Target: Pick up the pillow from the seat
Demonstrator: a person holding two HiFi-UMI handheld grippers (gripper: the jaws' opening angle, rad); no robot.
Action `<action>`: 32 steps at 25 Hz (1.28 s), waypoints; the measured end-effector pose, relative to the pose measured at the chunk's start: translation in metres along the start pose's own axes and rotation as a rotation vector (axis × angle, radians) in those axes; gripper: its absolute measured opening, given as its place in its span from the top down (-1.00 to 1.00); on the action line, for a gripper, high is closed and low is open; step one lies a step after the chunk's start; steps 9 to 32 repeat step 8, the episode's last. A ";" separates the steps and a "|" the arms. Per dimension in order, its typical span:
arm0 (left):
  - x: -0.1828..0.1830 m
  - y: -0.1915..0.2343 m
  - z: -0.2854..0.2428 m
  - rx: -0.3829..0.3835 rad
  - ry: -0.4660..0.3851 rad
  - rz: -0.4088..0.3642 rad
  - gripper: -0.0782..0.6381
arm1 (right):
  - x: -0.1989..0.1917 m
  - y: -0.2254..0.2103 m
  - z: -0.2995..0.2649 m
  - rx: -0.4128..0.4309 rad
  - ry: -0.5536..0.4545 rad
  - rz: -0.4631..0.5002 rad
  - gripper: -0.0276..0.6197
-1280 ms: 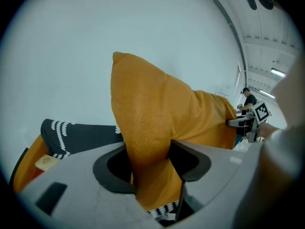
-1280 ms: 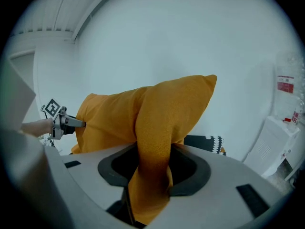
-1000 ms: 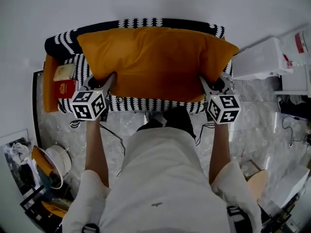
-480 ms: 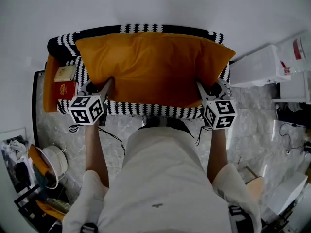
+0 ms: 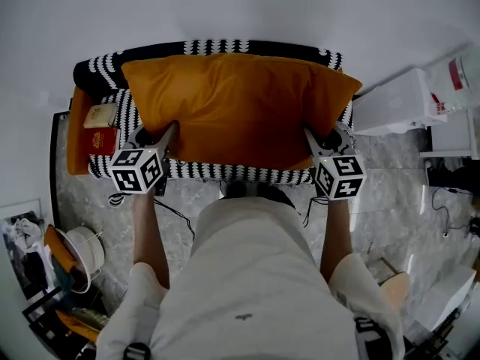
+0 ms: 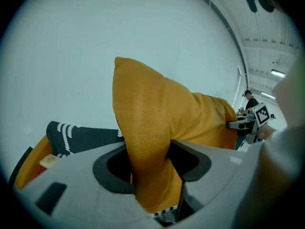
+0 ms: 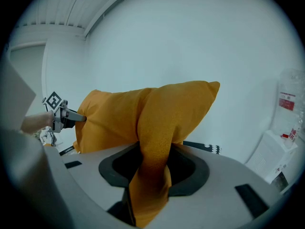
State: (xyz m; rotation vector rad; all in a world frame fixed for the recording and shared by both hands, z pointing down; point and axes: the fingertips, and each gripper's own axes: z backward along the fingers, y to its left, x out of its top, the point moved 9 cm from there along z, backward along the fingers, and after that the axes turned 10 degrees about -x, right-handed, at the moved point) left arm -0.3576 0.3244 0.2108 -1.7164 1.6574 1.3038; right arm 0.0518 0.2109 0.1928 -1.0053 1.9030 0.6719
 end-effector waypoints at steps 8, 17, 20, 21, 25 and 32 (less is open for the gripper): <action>-0.004 -0.002 -0.002 -0.014 0.009 0.002 0.12 | -0.009 -0.002 0.003 0.001 0.007 -0.018 0.38; -0.004 -0.002 -0.002 -0.014 0.009 0.002 0.12 | -0.009 -0.002 0.003 0.001 0.007 -0.018 0.38; -0.004 -0.002 -0.002 -0.014 0.009 0.002 0.12 | -0.009 -0.002 0.003 0.001 0.007 -0.018 0.38; -0.004 -0.002 -0.002 -0.014 0.009 0.002 0.12 | -0.009 -0.002 0.003 0.001 0.007 -0.018 0.38; -0.004 -0.002 -0.002 -0.014 0.009 0.002 0.12 | -0.009 -0.002 0.003 0.001 0.007 -0.018 0.38; -0.004 -0.002 -0.002 -0.014 0.009 0.002 0.12 | -0.009 -0.002 0.003 0.001 0.007 -0.018 0.38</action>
